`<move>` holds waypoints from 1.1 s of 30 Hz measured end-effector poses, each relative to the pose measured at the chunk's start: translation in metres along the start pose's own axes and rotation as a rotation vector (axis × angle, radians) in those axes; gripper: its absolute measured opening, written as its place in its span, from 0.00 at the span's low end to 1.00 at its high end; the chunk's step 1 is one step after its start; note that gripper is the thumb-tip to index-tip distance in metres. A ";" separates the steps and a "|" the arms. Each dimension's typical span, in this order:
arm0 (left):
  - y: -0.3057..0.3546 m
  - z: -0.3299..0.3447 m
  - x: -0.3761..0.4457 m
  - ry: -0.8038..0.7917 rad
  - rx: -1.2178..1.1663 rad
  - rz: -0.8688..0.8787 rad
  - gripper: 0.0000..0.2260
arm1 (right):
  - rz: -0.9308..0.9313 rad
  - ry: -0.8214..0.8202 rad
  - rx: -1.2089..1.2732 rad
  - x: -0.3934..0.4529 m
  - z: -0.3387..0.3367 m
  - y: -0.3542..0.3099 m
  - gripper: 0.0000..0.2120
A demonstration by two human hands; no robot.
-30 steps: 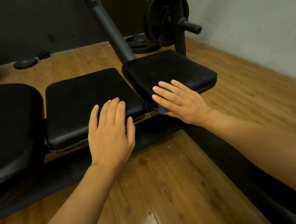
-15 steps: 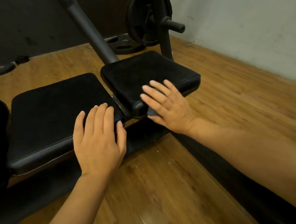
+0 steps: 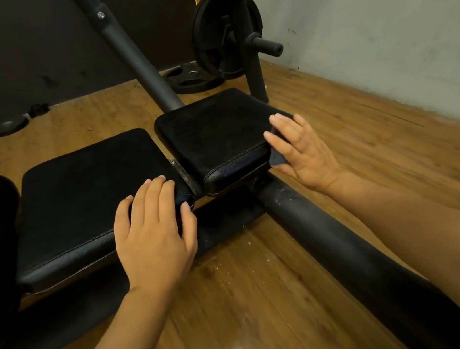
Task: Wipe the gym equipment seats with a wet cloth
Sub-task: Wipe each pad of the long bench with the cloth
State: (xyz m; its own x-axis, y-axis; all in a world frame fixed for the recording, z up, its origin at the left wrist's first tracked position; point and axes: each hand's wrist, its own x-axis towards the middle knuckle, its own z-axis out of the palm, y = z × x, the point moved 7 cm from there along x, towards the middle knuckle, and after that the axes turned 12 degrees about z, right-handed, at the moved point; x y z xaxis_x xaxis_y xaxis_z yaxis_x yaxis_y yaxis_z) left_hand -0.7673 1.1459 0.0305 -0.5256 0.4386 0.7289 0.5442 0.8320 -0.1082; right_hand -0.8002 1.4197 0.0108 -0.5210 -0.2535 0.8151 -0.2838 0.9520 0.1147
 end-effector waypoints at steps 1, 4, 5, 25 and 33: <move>0.000 0.000 0.001 -0.001 -0.011 -0.012 0.18 | 0.048 -0.001 0.022 0.000 -0.001 0.005 0.33; 0.000 0.000 0.003 -0.017 -0.030 -0.025 0.19 | 0.171 -0.010 0.097 -0.002 0.002 0.017 0.32; 0.000 0.000 0.002 -0.019 -0.028 -0.021 0.19 | 0.214 -0.017 0.128 -0.003 0.003 0.020 0.31; 0.003 0.002 0.000 -0.053 -0.029 0.032 0.20 | -0.251 0.068 0.042 0.035 0.001 -0.122 0.18; -0.009 -0.017 -0.001 -0.158 -0.120 0.019 0.19 | -0.191 -0.032 0.116 0.039 -0.004 -0.119 0.16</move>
State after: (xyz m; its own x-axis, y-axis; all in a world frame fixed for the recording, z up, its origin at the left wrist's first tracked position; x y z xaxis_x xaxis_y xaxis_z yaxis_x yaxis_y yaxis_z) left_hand -0.7606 1.1324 0.0426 -0.6051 0.5096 0.6117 0.6240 0.7807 -0.0331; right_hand -0.7837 1.2973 0.0314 -0.4739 -0.4341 0.7662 -0.4695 0.8606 0.1972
